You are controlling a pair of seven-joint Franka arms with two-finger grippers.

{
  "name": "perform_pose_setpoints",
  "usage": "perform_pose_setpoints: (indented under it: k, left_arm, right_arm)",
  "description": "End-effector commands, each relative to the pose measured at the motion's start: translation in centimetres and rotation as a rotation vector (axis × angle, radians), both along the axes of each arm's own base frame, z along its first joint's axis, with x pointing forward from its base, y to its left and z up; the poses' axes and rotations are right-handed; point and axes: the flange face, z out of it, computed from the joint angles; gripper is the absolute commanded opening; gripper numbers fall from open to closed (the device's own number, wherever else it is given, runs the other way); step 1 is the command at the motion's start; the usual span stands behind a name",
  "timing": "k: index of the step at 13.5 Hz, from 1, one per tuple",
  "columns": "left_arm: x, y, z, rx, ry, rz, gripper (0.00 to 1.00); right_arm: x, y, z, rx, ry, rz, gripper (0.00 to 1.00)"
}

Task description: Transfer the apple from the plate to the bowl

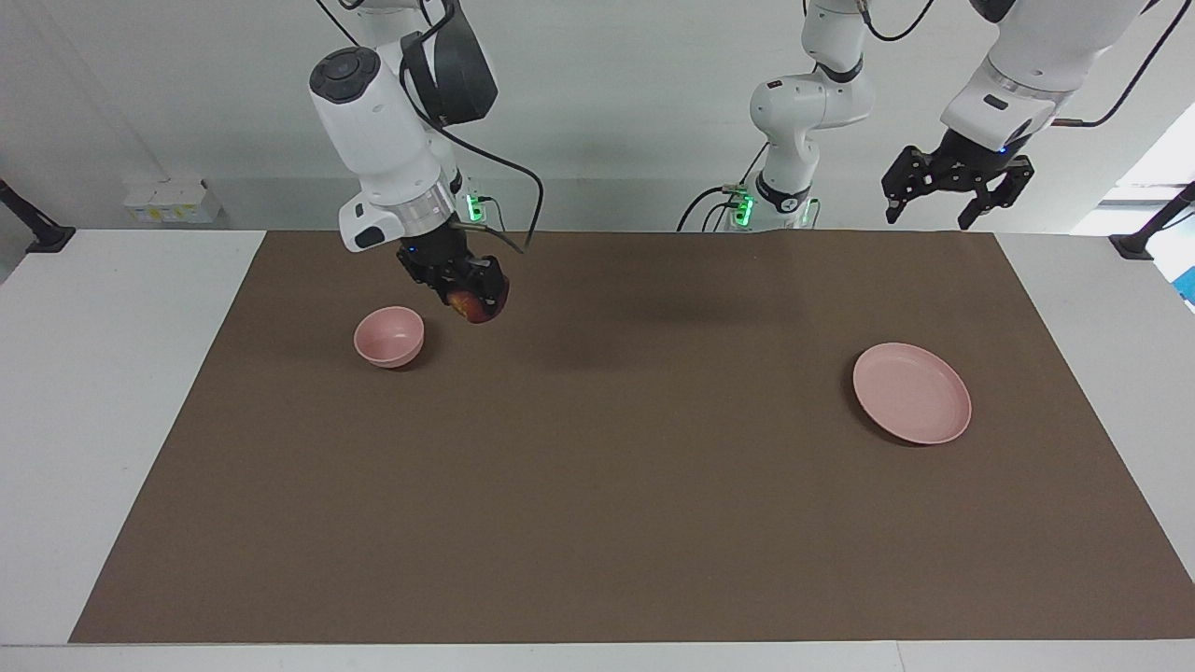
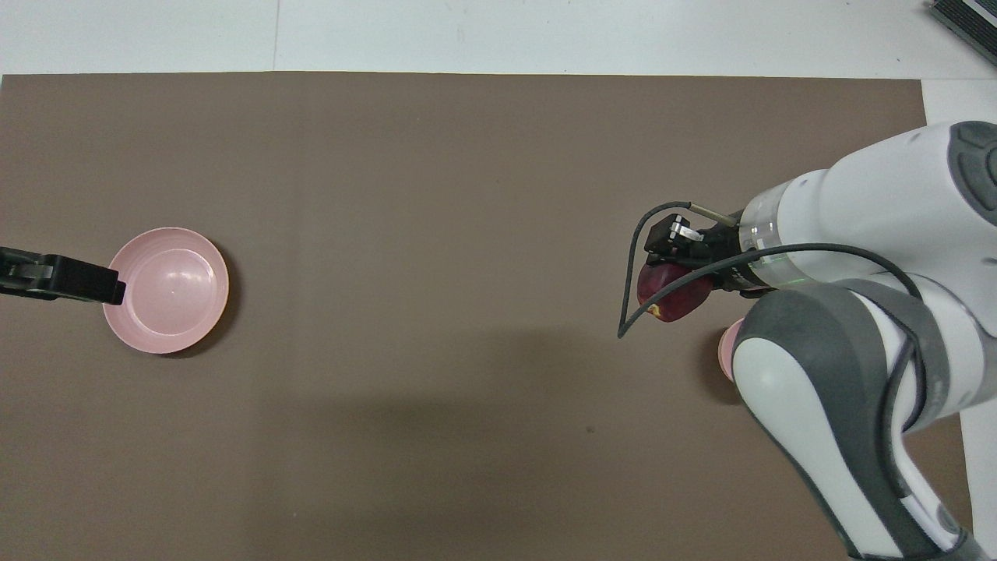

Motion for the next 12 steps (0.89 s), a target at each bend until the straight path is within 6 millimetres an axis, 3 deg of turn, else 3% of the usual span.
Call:
perform_pose_setpoints:
  k: [1, 3, 6, 9, 12]
  left_arm:
    - [0.0, 1.1, 0.4, 0.019, 0.001, 0.005, 1.0]
    - [0.0, 2.7, 0.3, 0.019, 0.005, 0.034, 1.0]
    - [0.1, 2.4, 0.4, 0.018, 0.001, 0.037, 1.0]
    - [0.0, 2.3, 0.5, 0.019, -0.001, 0.029, 1.0]
    - [0.1, 1.5, 0.4, 0.013, 0.002, 0.017, 1.0]
  right_arm:
    - [-1.7, -4.3, -0.7, -0.041, 0.001, 0.094, 0.0]
    - [-2.3, -8.2, -2.0, -0.043, 0.023, 0.096, 0.0]
    - [-3.9, -12.0, -5.7, -0.041, 0.092, 0.119, 0.0]
    - [-5.0, -14.6, -9.7, -0.037, 0.145, 0.085, 0.0]
    - [-6.4, -14.9, -14.6, -0.052, 0.159, 0.077, 0.0]
